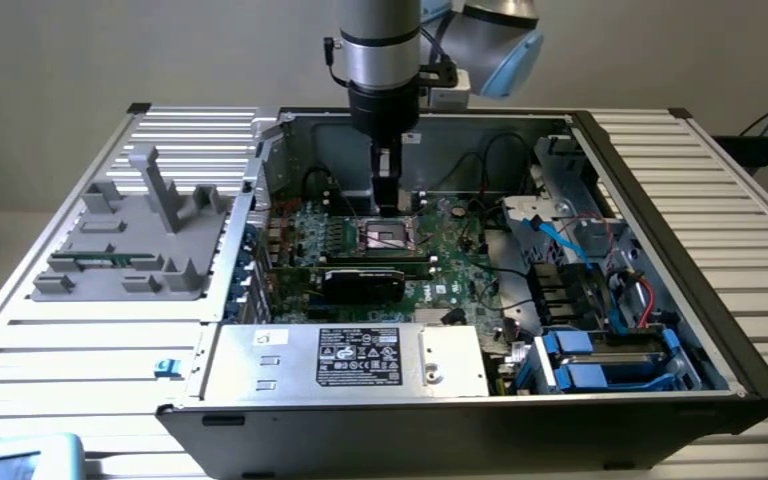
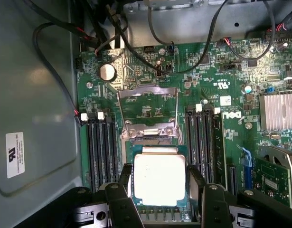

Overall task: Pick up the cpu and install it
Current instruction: 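Place the cpu into insertion slot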

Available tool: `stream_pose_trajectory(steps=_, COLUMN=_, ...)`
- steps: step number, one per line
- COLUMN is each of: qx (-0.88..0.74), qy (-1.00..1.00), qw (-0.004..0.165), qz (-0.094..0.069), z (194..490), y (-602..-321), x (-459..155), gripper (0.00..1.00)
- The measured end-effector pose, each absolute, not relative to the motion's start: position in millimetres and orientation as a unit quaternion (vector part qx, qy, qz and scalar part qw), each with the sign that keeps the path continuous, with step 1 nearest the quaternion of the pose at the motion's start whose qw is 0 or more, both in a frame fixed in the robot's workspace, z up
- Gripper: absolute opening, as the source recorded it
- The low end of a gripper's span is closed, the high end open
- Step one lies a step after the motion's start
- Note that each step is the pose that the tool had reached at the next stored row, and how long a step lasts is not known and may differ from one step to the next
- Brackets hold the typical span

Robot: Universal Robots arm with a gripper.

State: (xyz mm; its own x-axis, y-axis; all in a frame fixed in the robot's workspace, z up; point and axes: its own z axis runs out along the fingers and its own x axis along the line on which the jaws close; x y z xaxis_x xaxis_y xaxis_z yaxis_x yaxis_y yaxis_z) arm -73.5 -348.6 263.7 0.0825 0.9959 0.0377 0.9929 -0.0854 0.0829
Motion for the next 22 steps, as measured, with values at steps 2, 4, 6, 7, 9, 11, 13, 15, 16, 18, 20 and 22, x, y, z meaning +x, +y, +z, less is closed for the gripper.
stream_pose_trajectory(steps=2, qx=0.734, qy=0.678, qw=0.018, qz=0.042, z=260, y=-349, x=-73, gripper=0.55)
stream_pose_trajectory(steps=4, qx=0.727, qy=0.685, qw=0.018, qz=0.042, z=258, y=-349, x=-74, gripper=0.55)
stream_pose_trajectory(steps=6, qx=0.719, qy=0.694, qw=0.017, qz=0.042, z=257, y=-349, x=-74, gripper=0.55)
stream_pose_trajectory(steps=7, qx=0.718, qy=0.695, qw=0.017, qz=0.042, z=257, y=-349, x=-74, gripper=0.55)
stream_pose_trajectory(steps=9, qx=0.718, qy=0.695, qw=0.017, qz=0.042, z=257, y=-349, x=-73, gripper=0.55)
stream_pose_trajectory(steps=11, qx=0.717, qy=0.695, qw=0.017, qz=0.042, z=256, y=-349, x=-73, gripper=0.55)
stream_pose_trajectory(steps=13, qx=0.717, qy=0.695, qw=0.017, qz=0.042, z=252, y=-349, x=-73, gripper=0.55)
stream_pose_trajectory(steps=15, qx=0.717, qy=0.695, qw=0.018, qz=0.042, z=249, y=-349, x=-74, gripper=0.55)
stream_pose_trajectory(steps=16, qx=0.717, qy=0.695, qw=0.018, qz=0.041, z=247, y=-349, x=-74, gripper=0.55)
stream_pose_trajectory(steps=18, qx=0.717, qy=0.695, qw=0.018, qz=0.041, z=243, y=-349, x=-74, gripper=0.55)
stream_pose_trajectory(steps=20, qx=0.717, qy=0.695, qw=0.017, qz=0.041, z=240, y=-349, x=-74, gripper=0.55)
stream_pose_trajectory(steps=22, qx=0.717, qy=0.695, qw=0.017, qz=0.041, z=236, y=-349, x=-74, gripper=0.55)
